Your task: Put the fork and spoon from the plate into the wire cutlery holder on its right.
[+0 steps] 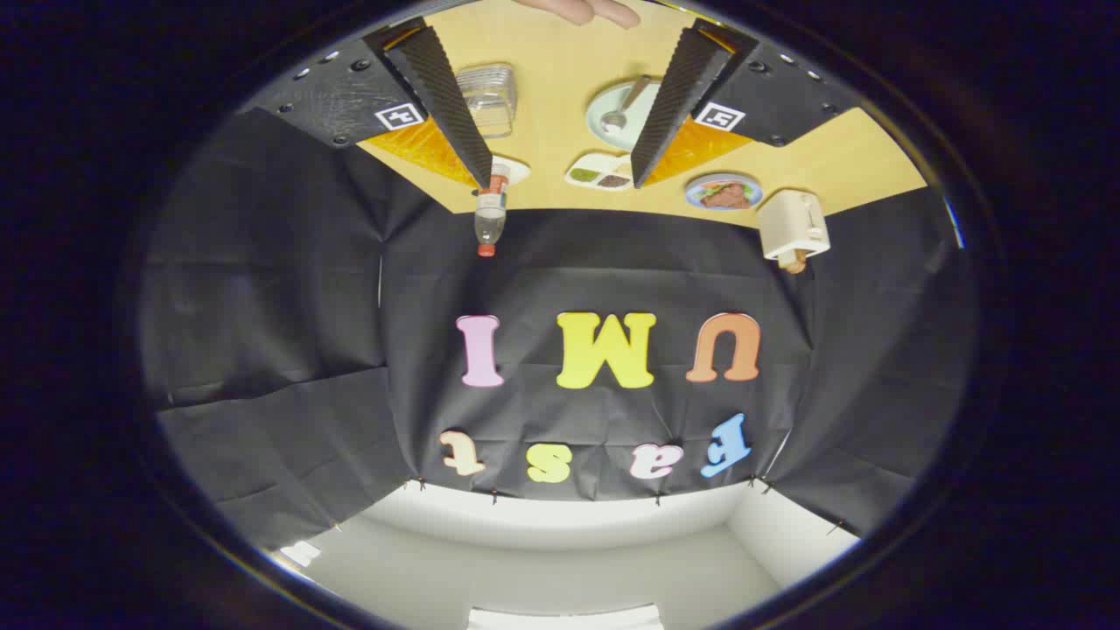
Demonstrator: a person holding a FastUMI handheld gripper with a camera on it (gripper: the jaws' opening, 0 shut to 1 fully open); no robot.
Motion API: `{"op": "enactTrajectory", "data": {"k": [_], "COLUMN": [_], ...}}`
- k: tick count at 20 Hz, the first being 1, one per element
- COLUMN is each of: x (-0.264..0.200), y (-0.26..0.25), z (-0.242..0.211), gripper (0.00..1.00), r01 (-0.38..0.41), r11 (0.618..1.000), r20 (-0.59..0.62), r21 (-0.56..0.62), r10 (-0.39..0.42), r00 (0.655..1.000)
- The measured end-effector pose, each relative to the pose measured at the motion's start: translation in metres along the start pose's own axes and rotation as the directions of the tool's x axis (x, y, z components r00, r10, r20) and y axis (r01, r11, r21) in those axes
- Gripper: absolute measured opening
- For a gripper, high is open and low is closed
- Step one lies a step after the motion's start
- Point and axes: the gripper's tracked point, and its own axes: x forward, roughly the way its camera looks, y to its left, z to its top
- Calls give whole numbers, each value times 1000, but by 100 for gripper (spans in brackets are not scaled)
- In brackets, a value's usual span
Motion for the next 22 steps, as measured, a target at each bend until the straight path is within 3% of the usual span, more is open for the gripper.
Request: {"op": "enactTrajectory", "data": {"k": [6,15,22], "x": [-18,-20,-21], "y": [56,45,53], "z": [-2,-10,-9], "gripper": [95,95,95], "r01": [-100,-55,-93], "r11": [995,998,996], "r20": [-8,-30,-42], "r21": [-7,-1,15], "r10": [100,55,94], "r00": [995,998,995]}}
